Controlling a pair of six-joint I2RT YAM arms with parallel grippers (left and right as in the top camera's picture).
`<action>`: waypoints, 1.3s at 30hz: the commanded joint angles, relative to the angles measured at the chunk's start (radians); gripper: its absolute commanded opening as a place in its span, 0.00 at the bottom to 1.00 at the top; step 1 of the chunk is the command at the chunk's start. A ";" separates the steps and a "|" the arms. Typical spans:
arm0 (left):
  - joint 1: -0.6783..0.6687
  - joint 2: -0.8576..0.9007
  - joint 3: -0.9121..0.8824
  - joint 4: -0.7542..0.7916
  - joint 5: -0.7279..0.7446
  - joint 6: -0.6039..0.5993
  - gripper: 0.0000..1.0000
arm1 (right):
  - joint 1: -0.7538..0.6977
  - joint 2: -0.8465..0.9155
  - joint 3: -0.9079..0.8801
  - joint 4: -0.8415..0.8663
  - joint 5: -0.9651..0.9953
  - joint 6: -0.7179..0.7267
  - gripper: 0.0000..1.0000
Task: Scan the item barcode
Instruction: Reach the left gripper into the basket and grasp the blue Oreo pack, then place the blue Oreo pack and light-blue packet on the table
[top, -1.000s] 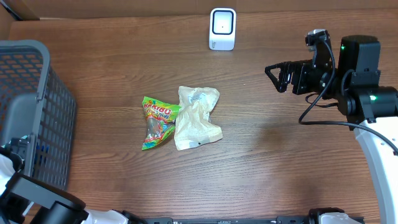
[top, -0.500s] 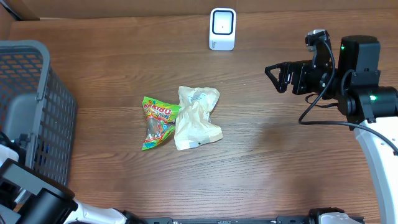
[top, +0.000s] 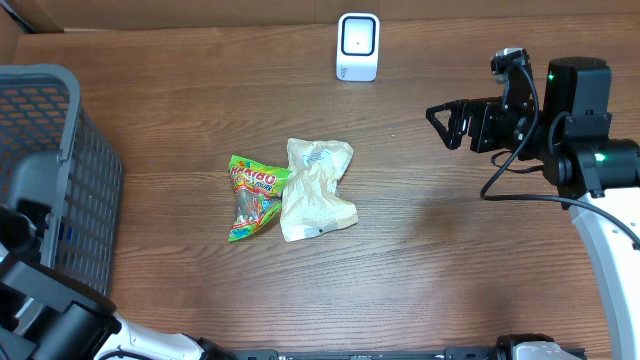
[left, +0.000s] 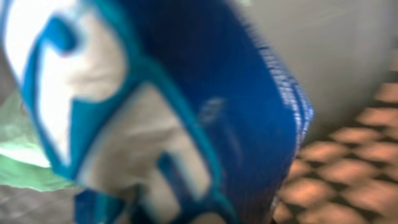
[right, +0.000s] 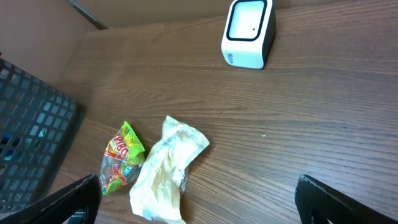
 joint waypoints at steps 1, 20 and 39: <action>-0.009 -0.014 0.271 -0.155 0.301 0.109 0.04 | 0.004 -0.004 0.027 0.002 -0.006 0.001 1.00; -0.423 -0.297 0.862 -0.468 0.372 0.348 0.04 | 0.006 -0.004 0.027 0.002 -0.017 0.004 1.00; -1.052 -0.194 0.334 -0.558 -0.431 -0.157 0.04 | 0.006 -0.004 0.027 -0.022 -0.017 0.003 1.00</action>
